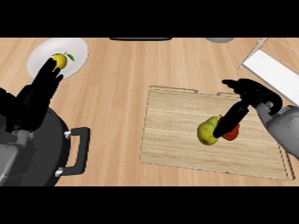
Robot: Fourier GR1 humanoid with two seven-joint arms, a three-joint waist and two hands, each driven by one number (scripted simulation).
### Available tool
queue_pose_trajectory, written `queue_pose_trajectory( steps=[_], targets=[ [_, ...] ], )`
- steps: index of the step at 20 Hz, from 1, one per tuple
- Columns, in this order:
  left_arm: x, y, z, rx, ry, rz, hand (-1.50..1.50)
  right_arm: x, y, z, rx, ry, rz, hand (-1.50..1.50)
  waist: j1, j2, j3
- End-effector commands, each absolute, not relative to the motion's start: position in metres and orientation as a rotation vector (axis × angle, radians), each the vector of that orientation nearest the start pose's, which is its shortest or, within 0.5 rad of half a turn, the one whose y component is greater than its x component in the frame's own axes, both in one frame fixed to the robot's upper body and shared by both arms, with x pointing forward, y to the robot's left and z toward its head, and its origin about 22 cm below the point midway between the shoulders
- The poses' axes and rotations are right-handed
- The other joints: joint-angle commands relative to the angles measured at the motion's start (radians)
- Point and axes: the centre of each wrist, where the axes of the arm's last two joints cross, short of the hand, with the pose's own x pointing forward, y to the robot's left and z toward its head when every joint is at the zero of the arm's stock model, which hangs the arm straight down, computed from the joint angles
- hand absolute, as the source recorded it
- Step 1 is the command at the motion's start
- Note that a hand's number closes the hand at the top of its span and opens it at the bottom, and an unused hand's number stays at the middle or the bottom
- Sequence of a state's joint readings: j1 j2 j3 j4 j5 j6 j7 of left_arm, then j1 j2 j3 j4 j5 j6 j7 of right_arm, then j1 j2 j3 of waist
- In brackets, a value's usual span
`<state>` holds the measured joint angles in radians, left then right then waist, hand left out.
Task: Pick the pear from the tray and place it in the tiered shelf
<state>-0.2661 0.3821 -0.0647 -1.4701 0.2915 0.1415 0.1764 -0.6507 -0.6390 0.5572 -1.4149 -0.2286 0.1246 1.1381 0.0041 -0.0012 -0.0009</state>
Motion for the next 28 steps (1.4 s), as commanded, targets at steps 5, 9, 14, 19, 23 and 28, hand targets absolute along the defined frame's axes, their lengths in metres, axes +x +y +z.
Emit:
queue_pose_trajectory(
  steps=[5, 9, 14, 19, 23, 28],
  targets=[
    [0.292, 0.275, 0.058, 0.094, -1.539, -0.060, 0.00, 0.327, -0.196, 0.102, -0.510, -0.508, 0.782, -1.50, -0.003, 0.000, 0.001],
    [0.298, 0.285, 0.067, 0.104, -1.548, -0.047, 0.00, 0.332, -0.206, 0.094, -0.514, -0.485, 0.780, -1.50, -0.003, 0.001, 0.000],
    [0.299, 0.283, 0.059, 0.079, -1.520, -0.060, 0.00, 0.319, -0.176, 0.084, -0.500, -0.505, 0.786, -1.50, -0.006, 0.000, 0.000],
    [0.296, 0.275, 0.066, 0.078, -1.538, -0.056, 0.00, 0.332, -0.189, 0.059, -0.484, -0.473, 0.751, -1.50, 0.001, 0.002, 0.001],
    [0.306, 0.281, 0.083, 0.104, -1.540, -0.064, 0.00, 0.334, -0.186, 0.051, -0.451, -0.466, 0.749, -1.50, -0.002, 0.001, 0.001],
    [0.305, 0.279, 0.078, 0.088, -1.509, -0.057, 0.00, 0.337, -0.192, 0.040, -0.426, -0.471, 0.757, 1.50, 0.000, 0.002, 0.001]
  ],
)
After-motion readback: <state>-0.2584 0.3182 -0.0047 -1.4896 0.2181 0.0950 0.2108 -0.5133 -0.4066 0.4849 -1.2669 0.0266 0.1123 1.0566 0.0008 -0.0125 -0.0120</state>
